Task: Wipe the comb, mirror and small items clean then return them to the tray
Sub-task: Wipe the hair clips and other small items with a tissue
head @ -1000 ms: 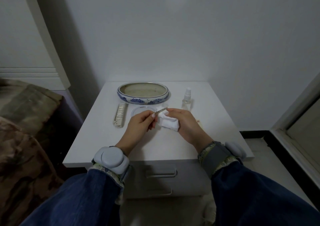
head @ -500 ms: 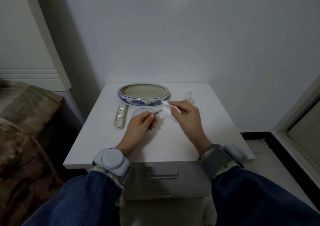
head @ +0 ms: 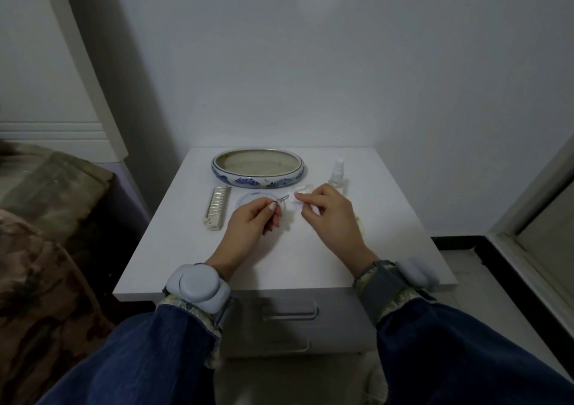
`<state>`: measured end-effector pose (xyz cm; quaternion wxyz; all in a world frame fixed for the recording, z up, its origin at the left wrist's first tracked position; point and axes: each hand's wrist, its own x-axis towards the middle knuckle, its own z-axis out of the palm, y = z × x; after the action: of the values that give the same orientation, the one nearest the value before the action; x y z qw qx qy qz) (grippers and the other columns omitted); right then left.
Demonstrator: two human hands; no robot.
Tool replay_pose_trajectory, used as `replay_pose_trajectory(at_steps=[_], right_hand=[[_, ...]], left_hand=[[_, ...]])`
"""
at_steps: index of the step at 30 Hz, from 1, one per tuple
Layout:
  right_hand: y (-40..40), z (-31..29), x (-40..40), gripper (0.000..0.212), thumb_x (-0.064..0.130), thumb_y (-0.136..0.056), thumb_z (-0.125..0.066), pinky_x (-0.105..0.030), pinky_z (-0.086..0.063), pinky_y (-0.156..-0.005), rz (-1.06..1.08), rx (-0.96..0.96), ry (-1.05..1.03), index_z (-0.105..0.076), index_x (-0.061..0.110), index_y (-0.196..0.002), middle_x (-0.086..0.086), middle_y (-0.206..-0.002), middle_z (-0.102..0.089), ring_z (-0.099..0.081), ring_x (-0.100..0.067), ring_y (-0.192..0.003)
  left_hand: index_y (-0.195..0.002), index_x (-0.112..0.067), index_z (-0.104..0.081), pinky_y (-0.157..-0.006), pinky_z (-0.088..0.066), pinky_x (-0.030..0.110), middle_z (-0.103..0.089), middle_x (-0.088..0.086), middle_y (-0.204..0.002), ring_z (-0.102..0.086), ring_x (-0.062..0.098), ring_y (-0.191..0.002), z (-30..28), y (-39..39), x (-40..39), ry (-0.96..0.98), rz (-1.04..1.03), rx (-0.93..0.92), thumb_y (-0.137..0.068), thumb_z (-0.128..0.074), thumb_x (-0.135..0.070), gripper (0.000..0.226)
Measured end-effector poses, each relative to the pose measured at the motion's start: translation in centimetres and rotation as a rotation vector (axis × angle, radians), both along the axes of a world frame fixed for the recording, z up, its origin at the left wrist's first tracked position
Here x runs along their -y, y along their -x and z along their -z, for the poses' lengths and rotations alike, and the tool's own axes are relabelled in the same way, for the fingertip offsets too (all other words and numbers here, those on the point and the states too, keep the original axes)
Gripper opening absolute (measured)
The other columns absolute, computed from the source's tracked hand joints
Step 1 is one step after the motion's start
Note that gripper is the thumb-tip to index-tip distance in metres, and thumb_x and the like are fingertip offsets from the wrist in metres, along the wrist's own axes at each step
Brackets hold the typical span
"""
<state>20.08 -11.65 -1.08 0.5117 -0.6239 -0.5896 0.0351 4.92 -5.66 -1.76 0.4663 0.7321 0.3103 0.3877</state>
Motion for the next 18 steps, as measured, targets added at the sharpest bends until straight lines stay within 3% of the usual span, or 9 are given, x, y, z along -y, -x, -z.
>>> replay_pose_trajectory(at_steps=[5,10,13,16,18], right_hand=[[-0.8,-0.9,0.4,0.026,-0.003,-0.083,-0.058,0.000,-0.034,-0.065,0.214,-0.258,-0.082,-0.069,0.003,-0.105,0.006,-0.073,-0.047,-0.050,0.011,-0.066],[-1.1,-1.1,0.4,0.027,-0.001,-0.084,-0.057,-0.001,-0.035,-0.062,0.239,-0.320,-0.055,-0.068,0.005,-0.108,0.006,-0.074,-0.048,-0.049,0.013,-0.065],[-1.1,-0.9,0.4,0.026,-0.001,-0.084,-0.058,-0.001,-0.035,-0.063,0.230,-0.321,-0.049,-0.068,0.004,-0.107,0.008,-0.074,-0.047,-0.050,0.014,-0.065],[-1.1,-0.8,0.3,0.026,-0.001,-0.084,-0.058,0.000,-0.035,-0.064,0.222,-0.315,-0.039,-0.068,0.005,-0.107,0.010,-0.073,-0.046,-0.049,0.015,-0.066],[-1.0,-0.8,0.3,0.025,-0.001,-0.084,-0.058,0.000,-0.035,-0.065,0.217,-0.307,-0.039,-0.068,0.005,-0.107,0.010,-0.074,-0.047,-0.050,0.015,-0.067]], left_hand=[[-0.076,-0.020,-0.063,-0.058,-0.039,0.012,-0.056,-0.008,-0.061,-0.048,0.000,-0.056,-0.2,0.0,0.2,-0.023,-0.087,-0.021,-0.097,-0.045,-0.011,0.030],[-0.072,-0.003,-0.065,-0.063,-0.038,0.018,-0.060,0.002,-0.064,-0.050,0.004,-0.059,0.2,0.3,0.3,-0.201,-0.171,-0.234,-0.095,-0.052,-0.013,0.028],[-0.071,0.001,-0.063,-0.062,-0.035,0.012,-0.062,0.011,-0.067,-0.050,0.013,-0.061,0.2,0.3,0.4,-0.288,-0.170,-0.332,-0.093,-0.052,-0.010,0.027],[-0.071,0.001,-0.061,-0.057,-0.031,0.020,-0.060,0.013,-0.066,-0.051,0.020,-0.063,0.7,0.2,0.3,-0.377,-0.171,-0.431,-0.092,-0.050,-0.011,0.027],[-0.079,0.000,-0.065,-0.064,-0.038,0.029,-0.063,0.013,-0.069,-0.055,0.024,-0.067,1.0,0.1,0.1,-0.428,-0.165,-0.475,-0.093,-0.050,-0.013,0.024]])
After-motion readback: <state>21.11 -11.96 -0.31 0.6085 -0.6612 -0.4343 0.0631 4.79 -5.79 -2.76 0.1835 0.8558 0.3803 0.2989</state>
